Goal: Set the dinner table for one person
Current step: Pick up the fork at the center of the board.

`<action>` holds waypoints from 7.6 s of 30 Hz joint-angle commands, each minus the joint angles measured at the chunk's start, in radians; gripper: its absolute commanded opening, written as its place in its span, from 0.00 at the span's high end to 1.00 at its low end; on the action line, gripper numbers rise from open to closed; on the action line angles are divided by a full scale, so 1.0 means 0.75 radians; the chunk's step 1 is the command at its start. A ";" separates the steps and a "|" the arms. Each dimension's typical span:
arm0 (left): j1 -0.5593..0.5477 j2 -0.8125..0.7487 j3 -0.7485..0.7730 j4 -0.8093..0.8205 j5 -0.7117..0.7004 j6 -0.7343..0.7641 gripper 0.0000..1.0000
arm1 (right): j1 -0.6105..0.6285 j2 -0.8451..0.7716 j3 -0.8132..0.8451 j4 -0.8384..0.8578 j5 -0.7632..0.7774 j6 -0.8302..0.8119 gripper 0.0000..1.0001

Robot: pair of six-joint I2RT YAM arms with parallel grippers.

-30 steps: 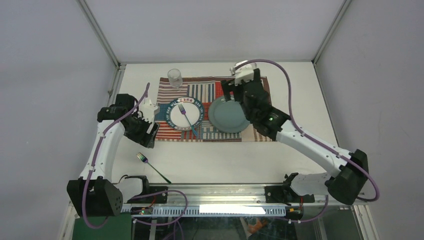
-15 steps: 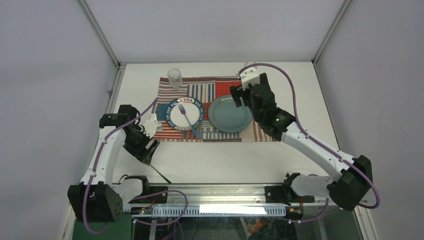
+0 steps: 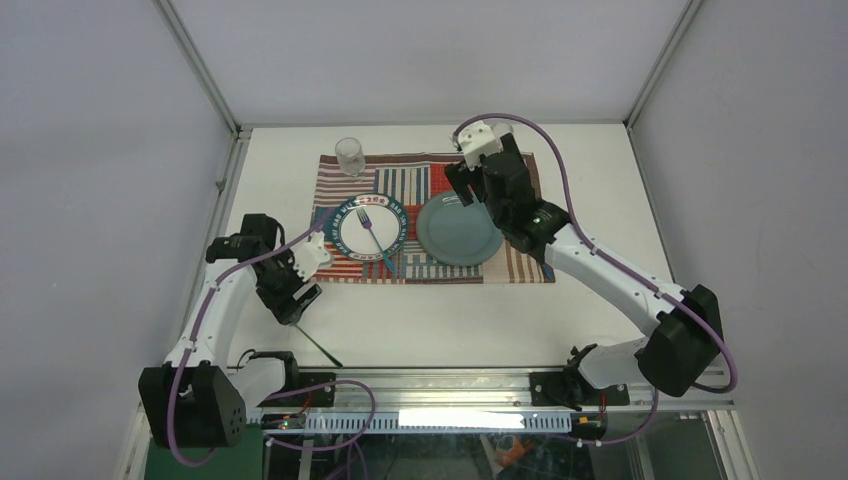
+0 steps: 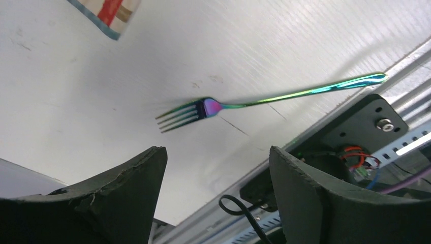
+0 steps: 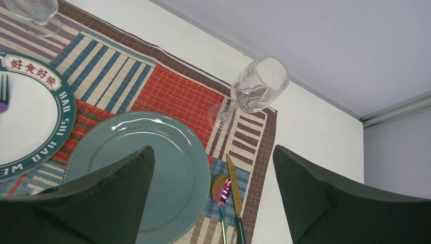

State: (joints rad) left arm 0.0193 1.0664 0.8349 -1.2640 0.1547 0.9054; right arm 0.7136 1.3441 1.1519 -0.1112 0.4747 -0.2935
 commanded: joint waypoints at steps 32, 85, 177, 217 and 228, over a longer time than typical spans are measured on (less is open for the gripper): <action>-0.007 0.019 -0.199 0.289 0.070 0.627 0.30 | -0.359 -0.040 -0.024 0.119 -0.049 -0.165 0.10; -0.039 0.065 -0.334 0.236 0.157 1.350 0.37 | -0.584 -0.005 -0.059 0.070 -0.172 -0.157 0.11; -0.124 0.118 -0.260 0.256 0.304 1.077 0.51 | -0.586 0.081 0.058 -0.087 -0.240 -0.165 0.21; -0.179 0.204 0.139 0.274 0.258 0.541 1.00 | -0.589 -0.002 0.027 -0.084 -0.281 -0.157 0.22; -0.119 0.657 0.582 0.230 0.354 -0.230 1.00 | -0.588 -0.102 0.002 -0.105 -0.309 -0.146 0.22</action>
State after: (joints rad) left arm -0.0769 1.4696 1.1305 -1.0657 0.3504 1.0245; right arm 0.2783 1.3338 1.1564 -0.2184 0.2546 -0.4141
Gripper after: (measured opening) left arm 0.027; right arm 0.784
